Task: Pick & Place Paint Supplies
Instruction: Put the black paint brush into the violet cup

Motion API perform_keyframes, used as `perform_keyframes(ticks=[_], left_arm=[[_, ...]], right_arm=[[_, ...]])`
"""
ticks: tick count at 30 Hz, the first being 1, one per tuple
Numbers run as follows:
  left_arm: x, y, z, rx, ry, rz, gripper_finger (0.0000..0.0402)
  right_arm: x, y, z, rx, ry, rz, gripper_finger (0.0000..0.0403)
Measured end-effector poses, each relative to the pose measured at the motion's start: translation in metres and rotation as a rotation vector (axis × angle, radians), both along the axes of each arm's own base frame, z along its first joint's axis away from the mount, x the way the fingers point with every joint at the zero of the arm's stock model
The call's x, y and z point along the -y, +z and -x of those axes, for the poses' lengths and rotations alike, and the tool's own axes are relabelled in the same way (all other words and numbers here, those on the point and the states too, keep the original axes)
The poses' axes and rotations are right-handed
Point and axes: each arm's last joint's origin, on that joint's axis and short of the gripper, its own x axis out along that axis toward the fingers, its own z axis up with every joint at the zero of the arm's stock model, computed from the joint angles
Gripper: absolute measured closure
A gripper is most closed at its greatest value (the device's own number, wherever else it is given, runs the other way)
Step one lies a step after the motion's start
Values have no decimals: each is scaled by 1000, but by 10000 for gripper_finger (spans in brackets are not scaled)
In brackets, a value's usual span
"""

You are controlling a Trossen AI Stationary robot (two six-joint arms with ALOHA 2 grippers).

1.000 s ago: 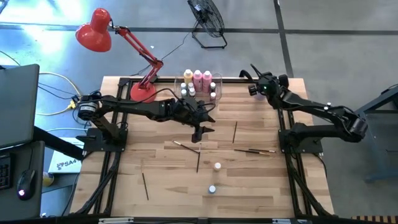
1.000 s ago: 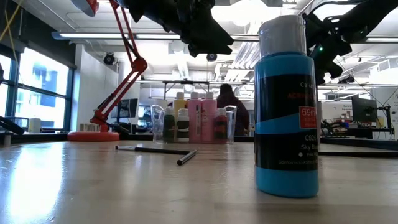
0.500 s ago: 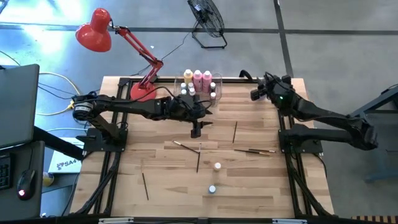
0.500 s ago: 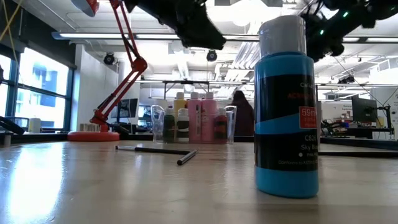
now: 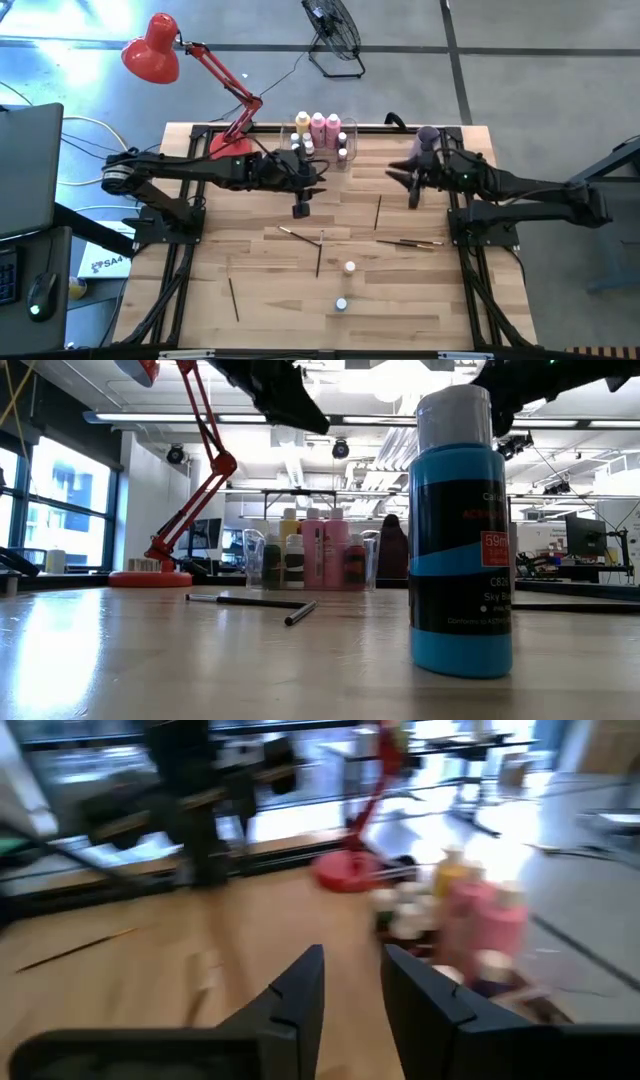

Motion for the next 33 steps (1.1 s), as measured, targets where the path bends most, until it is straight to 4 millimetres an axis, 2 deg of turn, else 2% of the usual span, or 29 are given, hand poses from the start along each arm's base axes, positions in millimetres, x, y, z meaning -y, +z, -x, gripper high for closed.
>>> perform_keyframes(ticks=[5, 7, 13, 25, 33], left_arm=[[2, -6, 22, 29, 2, -3, 380], [3, -13, 35, 32, 9, 9, 394], [5, -28, 70, 182, 32, 3, 387], [12, -46, 139, 336, 13, -58, 399], [15, -44, 167, 417, 8, -70, 398]], right_arm=[[-12, 0, -2, 0, 97, 0, 338], [-15, 0, -3, -4, 118, 14, 351], [-23, 0, -4, -15, 169, 49, 395], [-36, -2, -4, -30, 252, 39, 399], [-41, -2, -4, -31, 280, 41, 399]])
